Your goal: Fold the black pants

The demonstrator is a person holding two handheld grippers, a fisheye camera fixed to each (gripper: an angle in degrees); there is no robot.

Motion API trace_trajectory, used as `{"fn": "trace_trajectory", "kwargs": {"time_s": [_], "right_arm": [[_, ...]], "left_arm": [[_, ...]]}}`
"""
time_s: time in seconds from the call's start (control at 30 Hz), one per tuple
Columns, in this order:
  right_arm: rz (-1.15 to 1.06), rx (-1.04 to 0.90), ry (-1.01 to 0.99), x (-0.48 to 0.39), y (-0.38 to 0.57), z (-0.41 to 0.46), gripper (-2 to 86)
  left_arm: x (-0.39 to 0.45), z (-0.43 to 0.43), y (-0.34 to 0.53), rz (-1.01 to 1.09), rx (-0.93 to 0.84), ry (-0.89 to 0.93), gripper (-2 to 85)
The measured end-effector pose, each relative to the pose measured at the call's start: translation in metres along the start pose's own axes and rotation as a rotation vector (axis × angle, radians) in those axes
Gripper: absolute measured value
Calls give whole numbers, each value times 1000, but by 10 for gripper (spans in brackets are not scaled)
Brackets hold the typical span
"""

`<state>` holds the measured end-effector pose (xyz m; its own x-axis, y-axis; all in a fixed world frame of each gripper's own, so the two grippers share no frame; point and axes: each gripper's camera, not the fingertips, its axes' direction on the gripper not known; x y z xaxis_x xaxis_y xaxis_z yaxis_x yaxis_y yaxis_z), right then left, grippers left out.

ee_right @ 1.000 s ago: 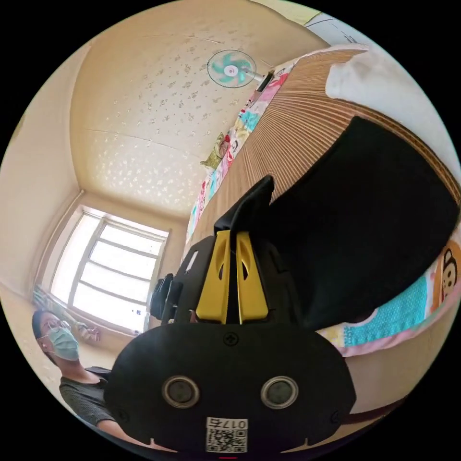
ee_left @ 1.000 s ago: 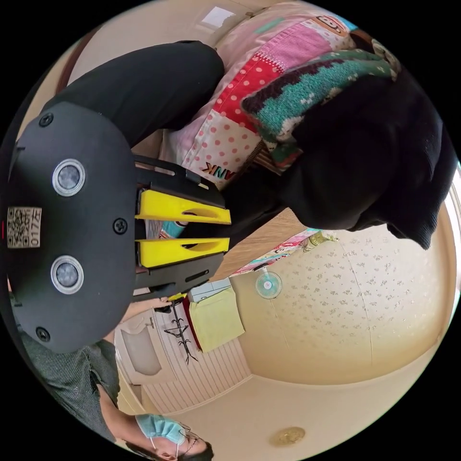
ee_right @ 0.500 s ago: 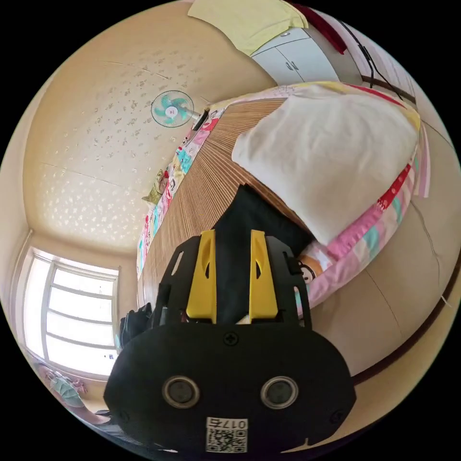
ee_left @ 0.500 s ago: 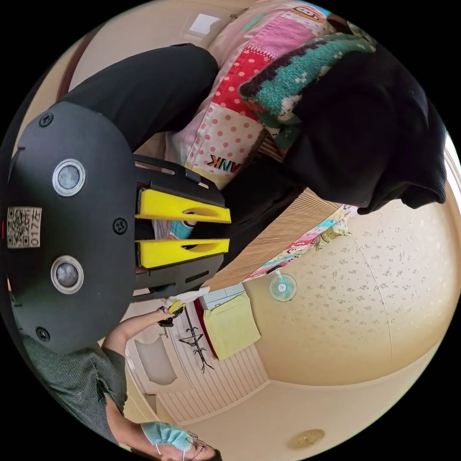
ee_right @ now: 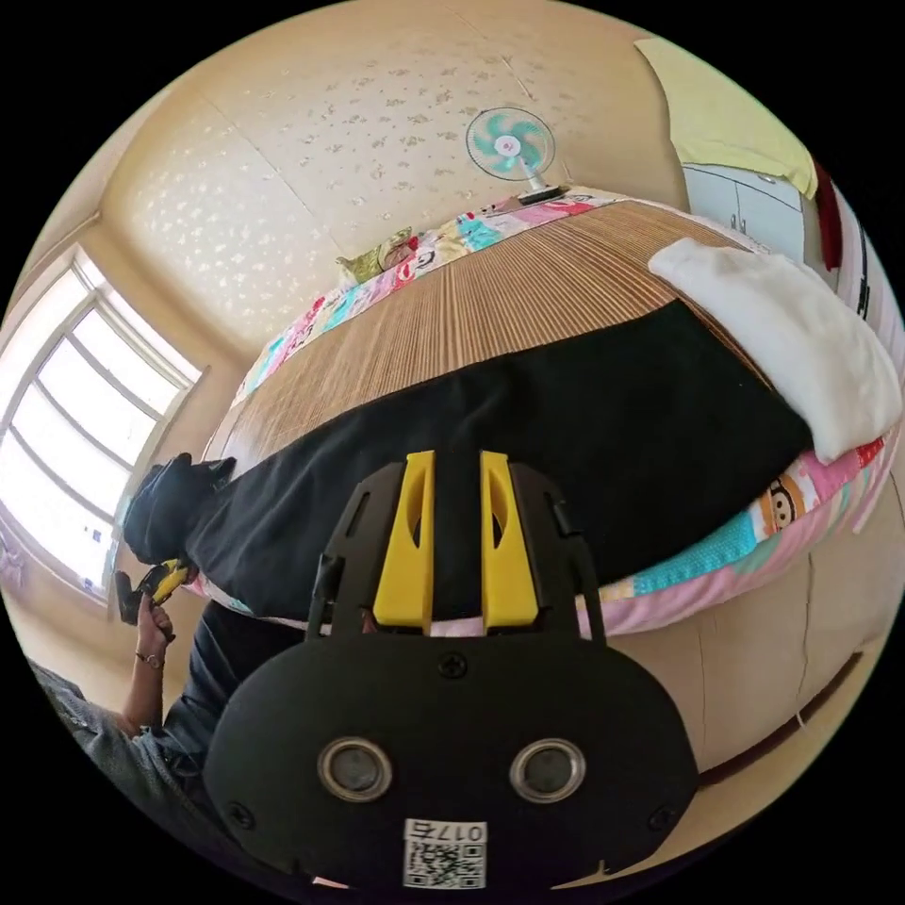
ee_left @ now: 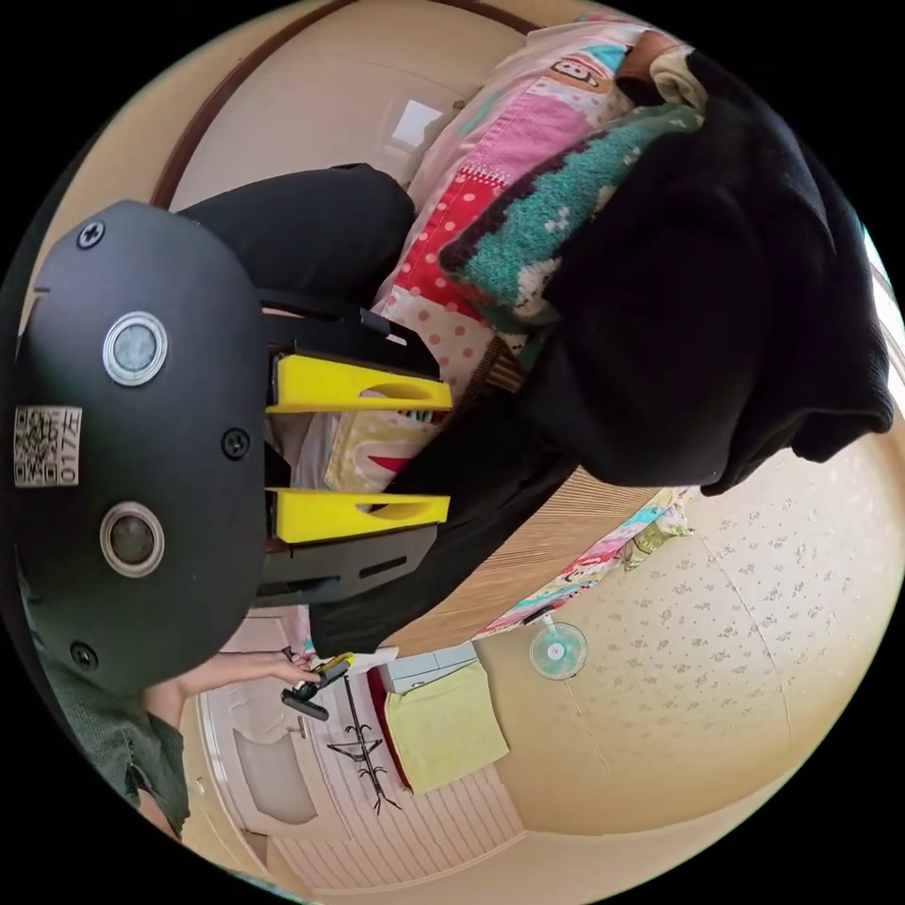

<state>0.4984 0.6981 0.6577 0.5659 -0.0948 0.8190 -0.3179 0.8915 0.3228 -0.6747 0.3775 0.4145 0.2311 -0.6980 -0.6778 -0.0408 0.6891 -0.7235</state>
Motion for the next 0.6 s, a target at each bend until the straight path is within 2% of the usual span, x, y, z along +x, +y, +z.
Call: {"fn": "trace_trajectory", "kwargs": {"time_s": [0.1, 0.2, 0.27, 0.37, 0.5, 0.53, 0.6], "right_arm": [[-127, -76, -175, -70, -27, 40, 92], [-232, -212, -250, -145, -51, 98, 103], [-290, -256, -243, -186, -61, 130, 109], [-401, -299, -186, -251, -77, 178, 124], [-538, -472, -116, -322, -89, 256, 117], [-564, -580, -70, -333, -86, 282, 85], [-611, -614, 28, -346, -83, 294, 46]], "left_arm": [[-7, 5, -18, -9, -15, -2, 141], [-26, 31, -28, -110, -95, 125, 143], [-51, 45, -26, -226, -78, 327, 133], [-78, 54, -18, -334, -65, 486, 110], [-79, 41, -21, -334, -102, 554, 47], [-67, 31, -24, -287, -104, 540, 20], [-40, 12, -32, -172, -104, 488, 1]]}}
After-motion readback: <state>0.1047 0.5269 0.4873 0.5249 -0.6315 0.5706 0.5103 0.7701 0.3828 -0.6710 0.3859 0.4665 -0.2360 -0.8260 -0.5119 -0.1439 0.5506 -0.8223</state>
